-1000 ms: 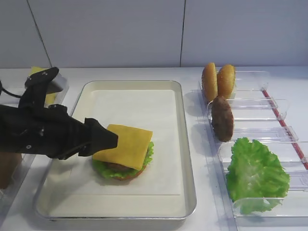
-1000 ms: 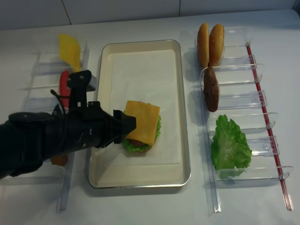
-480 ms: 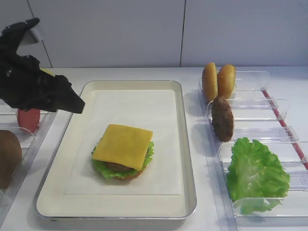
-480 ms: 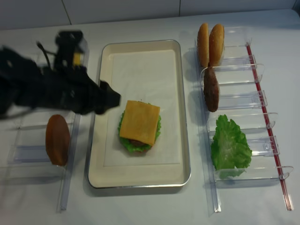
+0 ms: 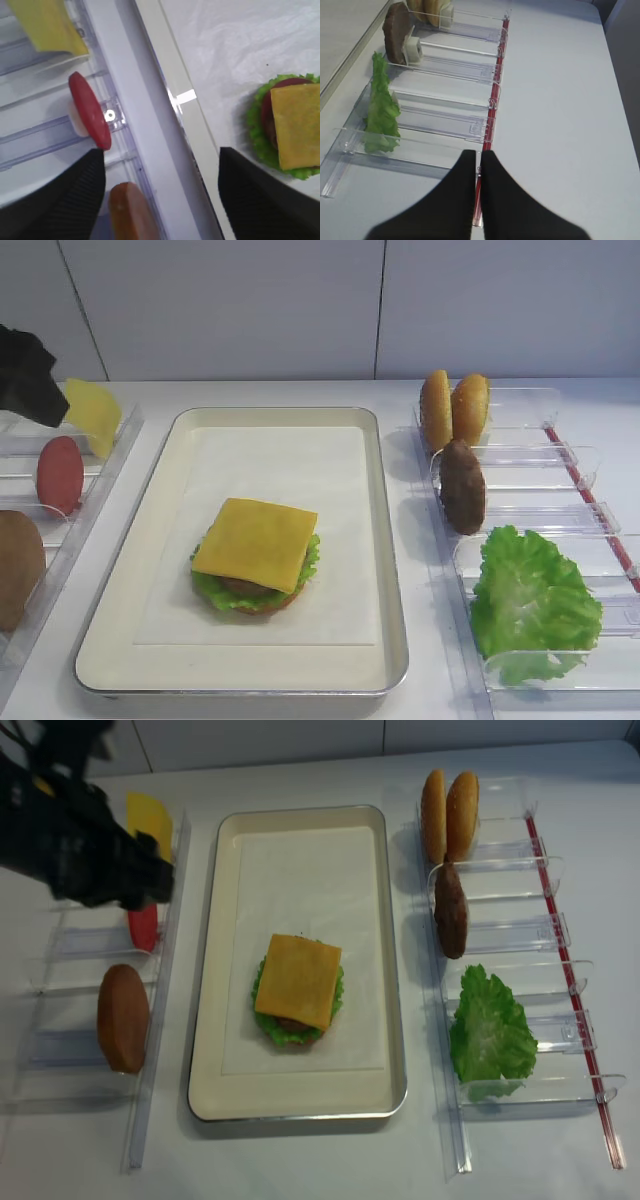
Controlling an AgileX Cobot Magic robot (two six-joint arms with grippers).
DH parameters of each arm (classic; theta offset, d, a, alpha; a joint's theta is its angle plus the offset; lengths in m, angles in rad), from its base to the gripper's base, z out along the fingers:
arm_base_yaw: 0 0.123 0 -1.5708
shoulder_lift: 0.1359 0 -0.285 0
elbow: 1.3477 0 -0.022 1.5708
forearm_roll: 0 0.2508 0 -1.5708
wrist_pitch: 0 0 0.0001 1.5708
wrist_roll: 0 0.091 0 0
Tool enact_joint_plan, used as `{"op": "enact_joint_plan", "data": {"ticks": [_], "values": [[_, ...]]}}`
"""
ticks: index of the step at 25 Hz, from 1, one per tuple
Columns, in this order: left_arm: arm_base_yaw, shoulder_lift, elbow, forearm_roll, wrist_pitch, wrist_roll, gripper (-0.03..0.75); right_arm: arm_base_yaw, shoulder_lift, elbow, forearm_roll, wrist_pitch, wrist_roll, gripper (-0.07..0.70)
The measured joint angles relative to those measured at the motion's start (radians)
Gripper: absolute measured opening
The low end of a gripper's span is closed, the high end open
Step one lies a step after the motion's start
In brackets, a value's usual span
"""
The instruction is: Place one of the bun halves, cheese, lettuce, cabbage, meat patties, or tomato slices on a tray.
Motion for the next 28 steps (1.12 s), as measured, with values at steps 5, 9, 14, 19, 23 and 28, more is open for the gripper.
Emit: {"op": "enact_joint_plan", "data": {"ticks": [5, 9, 14, 19, 23, 28], "values": [[0.000, -0.127, -0.004, 0.091, 0.105, -0.081, 0.468, 0.000, 0.000, 0.000, 0.000, 0.000, 0.000, 0.546], [0.000, -0.235, -0.004, 0.134, 0.181, -0.108, 0.432, 0.000, 0.000, 0.000, 0.000, 0.000, 0.000, 0.546], [0.000, -0.372, 0.032, 0.148, 0.226, -0.150, 0.396, 0.000, 0.000, 0.000, 0.000, 0.000, 0.000, 0.546], [0.002, -0.543, 0.150, 0.155, 0.237, -0.163, 0.392, 0.000, 0.000, 0.000, 0.000, 0.000, 0.000, 0.546], [0.002, -0.703, 0.261, 0.157, 0.242, -0.199, 0.391, 0.000, 0.000, 0.000, 0.000, 0.000, 0.000, 0.546], [0.002, -0.893, 0.380, 0.157, 0.242, -0.212, 0.391, 0.000, 0.000, 0.000, 0.000, 0.000, 0.000, 0.546]]}}
